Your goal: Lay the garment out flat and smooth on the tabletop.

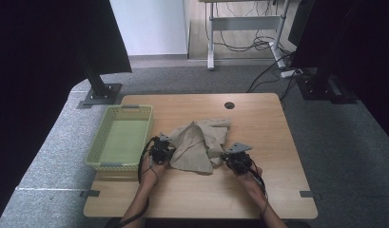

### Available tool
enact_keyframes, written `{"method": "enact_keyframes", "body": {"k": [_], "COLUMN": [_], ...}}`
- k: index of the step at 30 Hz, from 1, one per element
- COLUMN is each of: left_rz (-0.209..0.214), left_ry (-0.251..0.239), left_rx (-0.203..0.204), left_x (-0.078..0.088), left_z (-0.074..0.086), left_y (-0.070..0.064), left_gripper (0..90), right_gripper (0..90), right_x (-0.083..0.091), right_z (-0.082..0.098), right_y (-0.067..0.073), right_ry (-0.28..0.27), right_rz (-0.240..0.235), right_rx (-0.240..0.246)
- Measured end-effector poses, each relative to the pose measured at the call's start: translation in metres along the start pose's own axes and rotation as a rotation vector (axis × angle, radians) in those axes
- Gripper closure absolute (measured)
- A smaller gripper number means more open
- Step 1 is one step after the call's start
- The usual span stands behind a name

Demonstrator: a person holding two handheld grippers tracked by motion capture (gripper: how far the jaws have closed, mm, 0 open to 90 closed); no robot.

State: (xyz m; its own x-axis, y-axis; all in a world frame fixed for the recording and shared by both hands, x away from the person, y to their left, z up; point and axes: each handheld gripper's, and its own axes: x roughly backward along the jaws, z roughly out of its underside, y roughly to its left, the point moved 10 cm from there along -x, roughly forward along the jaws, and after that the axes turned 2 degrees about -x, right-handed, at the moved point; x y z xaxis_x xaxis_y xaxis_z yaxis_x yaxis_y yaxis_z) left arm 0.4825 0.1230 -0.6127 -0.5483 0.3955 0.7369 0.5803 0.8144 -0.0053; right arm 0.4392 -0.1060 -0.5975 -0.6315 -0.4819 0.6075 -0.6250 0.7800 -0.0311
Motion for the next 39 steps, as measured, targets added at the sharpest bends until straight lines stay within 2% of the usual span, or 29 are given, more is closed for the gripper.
{"method": "enact_keyframes", "body": {"k": [5,8,14,17,20,22,23,25,28,31,33,35,38,39], "left_rz": [-0.018,-0.016,-0.001,0.033,0.019,-0.044,-0.058,-0.059,-0.067,-0.05,-0.046,-0.022,-0.019,-0.027], "left_ry": [-0.025,-0.036,-0.047,-0.044,-0.036,-0.041,-0.05,-0.073,-0.123,-0.175,-0.182,-0.156,-0.083,-0.059], "left_rx": [-0.013,-0.013,-0.021,-0.011,-0.026,-0.053,-0.06,-0.057,-0.063,-0.078,-0.091,-0.104,-0.134,-0.139], "left_x": [0.006,0.009,0.013,0.01,0.009,0.013,0.017,0.024,0.037,0.046,0.046,0.039,0.021,0.015], "left_z": [0.003,0.005,0.009,0.01,0.012,0.011,0.01,0.006,-0.006,-0.019,-0.023,-0.021,-0.007,-0.001], "left_y": [-0.001,-0.003,-0.008,-0.014,-0.016,-0.012,-0.012,-0.013,-0.017,-0.025,-0.028,-0.033,-0.037,-0.036], "left_gripper": [87.5,87.6,87.8,87.7,85.7,77.6,70.8,63.1,50.8,44.0,41.4,41.3,43.1,43.3], "right_gripper": [86.9,87.0,87.0,85.8,70.4,59.8,56.6,46.2,36.1,29.8,27.5,26.0,24.6,24.3], "right_x": [0.024,0.042,0.072,0.078,0.072,0.07,0.071,0.076,0.086,0.09,0.087,0.081,0.065,0.061], "right_z": [-0.003,-0.005,-0.007,-0.008,0.002,0.009,0.011,0.015,0.015,0.015,0.019,0.024,0.038,0.042], "right_y": [-0.024,-0.043,-0.084,-0.103,-0.122,-0.13,-0.132,-0.132,-0.124,-0.104,-0.088,-0.071,-0.043,-0.038], "right_ry": [-0.034,-0.052,-0.076,-0.077,-0.027,-0.01,-0.018,-0.031,-0.058,-0.052,-0.031,-0.011,0.031,0.042], "right_rz": [0.089,0.148,0.243,0.274,0.3,0.292,0.29,0.262,0.232,0.173,0.136,0.097,0.043,0.035], "right_rx": [-0.027,-0.048,-0.097,-0.12,-0.147,-0.187,-0.207,-0.242,-0.257,-0.232,-0.205,-0.184,-0.159,-0.151]}}
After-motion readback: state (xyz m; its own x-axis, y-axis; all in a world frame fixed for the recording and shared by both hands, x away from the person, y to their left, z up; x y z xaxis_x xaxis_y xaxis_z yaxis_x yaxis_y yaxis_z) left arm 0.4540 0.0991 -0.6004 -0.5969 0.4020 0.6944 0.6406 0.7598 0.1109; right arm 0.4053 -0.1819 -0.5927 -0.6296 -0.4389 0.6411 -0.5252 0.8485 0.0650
